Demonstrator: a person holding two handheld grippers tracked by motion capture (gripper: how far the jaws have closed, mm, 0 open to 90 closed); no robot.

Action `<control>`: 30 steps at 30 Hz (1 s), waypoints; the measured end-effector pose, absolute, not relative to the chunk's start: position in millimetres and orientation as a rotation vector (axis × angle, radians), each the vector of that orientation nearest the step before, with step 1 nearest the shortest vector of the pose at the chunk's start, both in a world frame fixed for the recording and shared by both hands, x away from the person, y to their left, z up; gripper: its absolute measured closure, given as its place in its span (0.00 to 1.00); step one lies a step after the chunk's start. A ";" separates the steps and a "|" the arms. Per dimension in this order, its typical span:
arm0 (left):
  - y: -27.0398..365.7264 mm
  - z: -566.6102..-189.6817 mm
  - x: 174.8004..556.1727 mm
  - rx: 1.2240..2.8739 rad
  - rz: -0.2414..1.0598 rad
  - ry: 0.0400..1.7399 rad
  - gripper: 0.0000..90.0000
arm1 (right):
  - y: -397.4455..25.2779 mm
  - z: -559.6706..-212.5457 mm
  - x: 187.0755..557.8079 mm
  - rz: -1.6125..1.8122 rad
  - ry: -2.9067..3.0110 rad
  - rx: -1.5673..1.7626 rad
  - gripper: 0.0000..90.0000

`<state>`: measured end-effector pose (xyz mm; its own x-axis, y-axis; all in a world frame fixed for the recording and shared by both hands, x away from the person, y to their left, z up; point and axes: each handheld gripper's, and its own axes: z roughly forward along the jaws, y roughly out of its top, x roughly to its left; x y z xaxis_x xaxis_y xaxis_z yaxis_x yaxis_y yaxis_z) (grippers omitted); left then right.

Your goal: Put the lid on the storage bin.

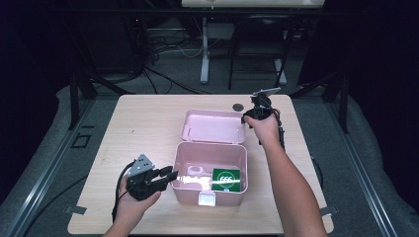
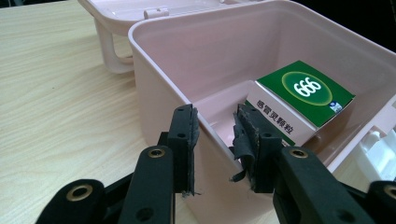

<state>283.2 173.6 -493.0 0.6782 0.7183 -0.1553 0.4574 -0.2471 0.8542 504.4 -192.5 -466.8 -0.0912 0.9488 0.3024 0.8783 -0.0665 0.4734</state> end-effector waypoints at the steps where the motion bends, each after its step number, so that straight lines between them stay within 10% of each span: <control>1: 173.6 -493.0 283.2 1.896 0.329 0.920 0.76 | -191.9 -467.6 505.0 0.867 2.063 2.033 0.77; 30: 176.5 -491.0 274.9 1.911 0.338 0.926 0.75 | -164.4 -465.5 504.2 0.812 2.065 1.955 0.94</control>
<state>274.9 176.5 -491.0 0.6749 0.7238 -0.1439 0.4603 -0.2604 0.8487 504.2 -164.4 -465.5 -0.1166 0.9657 0.2320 0.8651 -0.0159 0.5013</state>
